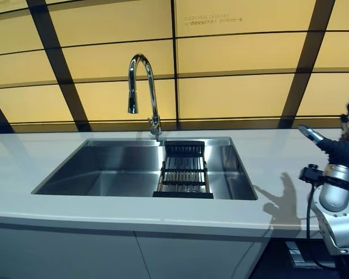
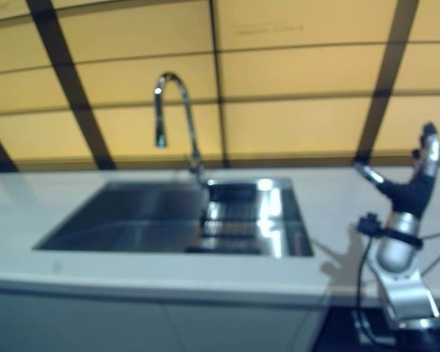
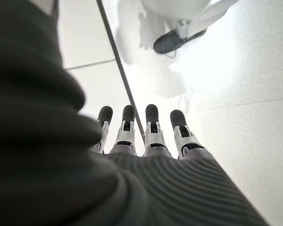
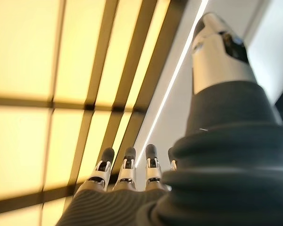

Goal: Take plates into dishwasher

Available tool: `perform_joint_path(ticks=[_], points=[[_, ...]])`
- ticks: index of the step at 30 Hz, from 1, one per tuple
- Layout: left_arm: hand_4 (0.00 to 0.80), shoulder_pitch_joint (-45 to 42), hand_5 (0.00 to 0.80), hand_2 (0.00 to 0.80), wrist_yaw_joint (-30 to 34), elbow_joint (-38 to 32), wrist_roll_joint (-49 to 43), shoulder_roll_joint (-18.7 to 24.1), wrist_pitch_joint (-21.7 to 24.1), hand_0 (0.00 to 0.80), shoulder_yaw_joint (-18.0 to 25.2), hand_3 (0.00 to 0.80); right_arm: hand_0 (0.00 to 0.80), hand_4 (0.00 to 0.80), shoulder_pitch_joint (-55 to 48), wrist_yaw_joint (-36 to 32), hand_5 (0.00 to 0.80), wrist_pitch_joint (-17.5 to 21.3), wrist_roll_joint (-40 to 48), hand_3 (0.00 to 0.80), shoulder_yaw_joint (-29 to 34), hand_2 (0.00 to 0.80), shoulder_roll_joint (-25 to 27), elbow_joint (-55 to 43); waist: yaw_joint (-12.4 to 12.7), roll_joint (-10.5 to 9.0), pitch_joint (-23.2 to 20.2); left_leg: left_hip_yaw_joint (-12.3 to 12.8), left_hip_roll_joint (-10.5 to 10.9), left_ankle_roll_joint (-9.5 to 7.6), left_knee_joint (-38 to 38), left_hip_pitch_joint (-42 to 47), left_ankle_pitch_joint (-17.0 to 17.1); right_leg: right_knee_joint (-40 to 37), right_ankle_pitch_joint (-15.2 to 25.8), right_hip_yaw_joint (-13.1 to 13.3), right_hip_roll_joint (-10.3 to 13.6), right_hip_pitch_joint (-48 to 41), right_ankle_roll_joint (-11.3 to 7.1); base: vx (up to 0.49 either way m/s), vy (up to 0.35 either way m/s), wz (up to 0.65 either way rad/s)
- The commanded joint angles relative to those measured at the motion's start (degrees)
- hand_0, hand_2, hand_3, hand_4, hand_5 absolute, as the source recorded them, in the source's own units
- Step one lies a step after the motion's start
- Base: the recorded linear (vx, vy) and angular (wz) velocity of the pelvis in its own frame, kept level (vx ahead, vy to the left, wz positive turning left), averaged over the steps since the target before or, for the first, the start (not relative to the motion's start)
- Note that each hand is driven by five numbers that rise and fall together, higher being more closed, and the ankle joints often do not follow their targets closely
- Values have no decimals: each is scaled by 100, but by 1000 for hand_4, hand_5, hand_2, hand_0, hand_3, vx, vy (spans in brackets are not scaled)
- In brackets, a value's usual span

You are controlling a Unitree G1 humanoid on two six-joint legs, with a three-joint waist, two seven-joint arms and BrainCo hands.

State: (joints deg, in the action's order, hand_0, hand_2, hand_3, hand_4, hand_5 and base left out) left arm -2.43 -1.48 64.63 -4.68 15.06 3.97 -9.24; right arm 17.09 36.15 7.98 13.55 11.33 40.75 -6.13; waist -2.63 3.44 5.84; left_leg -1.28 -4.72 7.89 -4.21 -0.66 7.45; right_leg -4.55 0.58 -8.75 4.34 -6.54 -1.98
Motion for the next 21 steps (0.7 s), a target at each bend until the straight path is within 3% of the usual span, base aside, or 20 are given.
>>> perform_joint_path(ticks=[1,3,4,6,7,8,9,11,13,16,19,21], points=[[0,154,0,0,-149,364,221,386,387,0,375,0,0,0,-145,234,0,44,-198,0,416,0,349,115,-135,-376,-241,-103,-302,-90,1592,761,-425,-38,401,489,128,531,-166,-236,375,-34],[0,69,0,0,-219,441,330,373,504,0,449,0,0,0,-199,600,0,58,-411,0,555,0,482,324,-174,-324,-277,-317,-268,-91,1560,931,-527,-45,529,625,163,750,-231,-321,490,-42],[0,33,0,0,-284,510,474,370,609,0,461,0,0,0,-210,1063,0,123,-571,0,683,0,587,643,-245,-267,-280,-434,-183,-150,1316,1163,-919,-42,714,739,219,1054,-354,-387,569,-21],[0,40,0,0,-292,528,546,381,664,0,438,0,0,0,-187,1402,0,156,-542,0,778,0,657,930,-305,-232,-248,-336,-116,-235,1061,1298,-1307,-16,870,822,285,1265,-491,-384,529,-23],[0,170,0,0,-269,446,566,418,588,0,364,0,0,0,-217,1670,0,111,-731,0,946,0,654,1330,-423,-242,-155,-21,-3,-366,767,1417,-1873,2,1123,841,493,1504,-730,-379,489,-25],[0,212,0,0,-264,414,573,432,552,0,346,0,0,0,-229,1718,0,93,-739,0,975,0,662,1400,-430,-246,-129,23,18,-391,737,1422,-1922,1,1163,847,527,1537,-772,-599,726,2],[0,438,0,0,-205,318,614,496,399,0,128,0,0,0,-417,1853,0,91,-589,0,1119,0,601,1718,-544,-268,15,201,137,-469,590,1371,-1960,-21,1483,813,792,1740,-984,-412,488,26],[0,539,0,0,-170,271,692,536,311,0,-26,0,0,0,-655,1767,0,120,-373,0,1277,0,523,1954,-608,-298,91,193,286,-543,524,1312,-1962,-45,1609,811,913,1882,-1071,-413,532,39],[0,574,0,0,-111,249,671,574,145,0,-130,0,0,0,-1065,1631,0,168,-118,0,1550,0,309,2390,-651,-326,205,214,507,-695,628,1101,-1953,-45,1507,737,903,2113,-1054,-402,501,4],[0,468,0,0,-117,208,855,610,40,0,-2,0,0,0,-1343,1433,0,139,86,0,1637,0,-15,2871,-595,-298,334,428,494,-741,582,1077,-1841,-45,1469,496,846,2043,-964,-270,259,-33],[0,457,0,0,4,287,835,693,-99,0,125,0,0,0,-1636,1087,0,126,244,0,1520,0,-347,3687,-583,-277,386,512,469,-828,343,1025,-1603,220,1405,655,847,1808,-873,-271,148,-28],[0,433,0,0,73,368,799,774,-217,0,178,0,0,0,-1772,686,0,-168,321,0,1302,0,-588,4233,-538,-310,345,525,473,-872,212,953,-1476,450,1350,765,901,1714,-866,-271,-14,11]])
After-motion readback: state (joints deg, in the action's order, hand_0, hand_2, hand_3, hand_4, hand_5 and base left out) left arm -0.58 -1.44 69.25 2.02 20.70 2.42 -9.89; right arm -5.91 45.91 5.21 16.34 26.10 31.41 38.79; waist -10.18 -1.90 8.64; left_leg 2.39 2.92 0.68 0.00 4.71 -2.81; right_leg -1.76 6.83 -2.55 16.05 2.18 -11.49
